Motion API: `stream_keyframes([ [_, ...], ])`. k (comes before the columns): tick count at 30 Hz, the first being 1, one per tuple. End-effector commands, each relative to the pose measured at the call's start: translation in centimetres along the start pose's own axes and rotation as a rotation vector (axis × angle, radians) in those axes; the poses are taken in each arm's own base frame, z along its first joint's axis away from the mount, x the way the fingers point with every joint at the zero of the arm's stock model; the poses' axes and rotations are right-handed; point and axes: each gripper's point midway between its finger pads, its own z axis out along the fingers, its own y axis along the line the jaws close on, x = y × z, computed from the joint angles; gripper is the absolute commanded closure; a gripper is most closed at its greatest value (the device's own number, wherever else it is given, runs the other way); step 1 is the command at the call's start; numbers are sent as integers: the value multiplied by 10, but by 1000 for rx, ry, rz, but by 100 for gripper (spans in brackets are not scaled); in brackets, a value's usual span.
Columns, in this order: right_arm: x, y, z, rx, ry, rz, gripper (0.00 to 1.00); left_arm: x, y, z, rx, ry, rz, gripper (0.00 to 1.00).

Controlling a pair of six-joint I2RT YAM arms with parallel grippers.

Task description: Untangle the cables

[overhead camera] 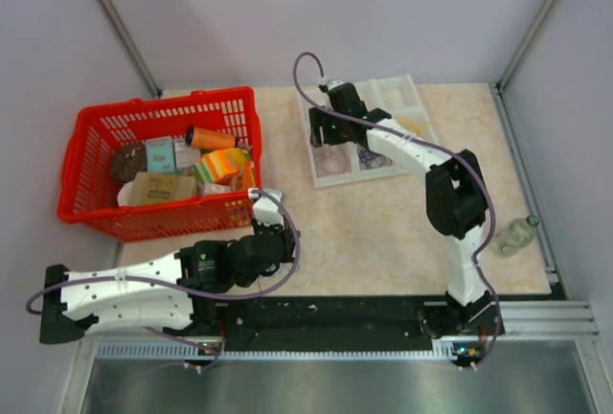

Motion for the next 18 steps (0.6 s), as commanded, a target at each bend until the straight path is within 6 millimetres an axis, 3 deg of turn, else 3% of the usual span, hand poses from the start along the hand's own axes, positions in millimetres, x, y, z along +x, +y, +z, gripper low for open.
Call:
stream_keyframes([
  [1, -18, -2, -70, 47, -3, 76, 30, -16, -22, 2, 79, -29, -79, 100],
  [2, -11, -5, -90, 50, 2, 109, 28, -15, -26, 4, 98, -24, -87, 100],
  [6, 68, -16, -151, 7, 66, 170, 24, -14, -42, 18, 169, 32, -134, 100],
  [8, 96, -12, -184, -58, 42, 152, 24, -15, -50, 27, 206, 68, -164, 100],
  [9, 111, -7, -191, -106, 35, 139, 24, -18, -54, 30, 221, 75, -184, 100],
  [14, 133, 49, -243, -496, -211, 20, 19, -39, -83, 36, 330, 93, -242, 100],
  [18, 137, 68, -251, -624, -283, -46, 19, -50, -99, 34, 370, 124, -261, 100],
])
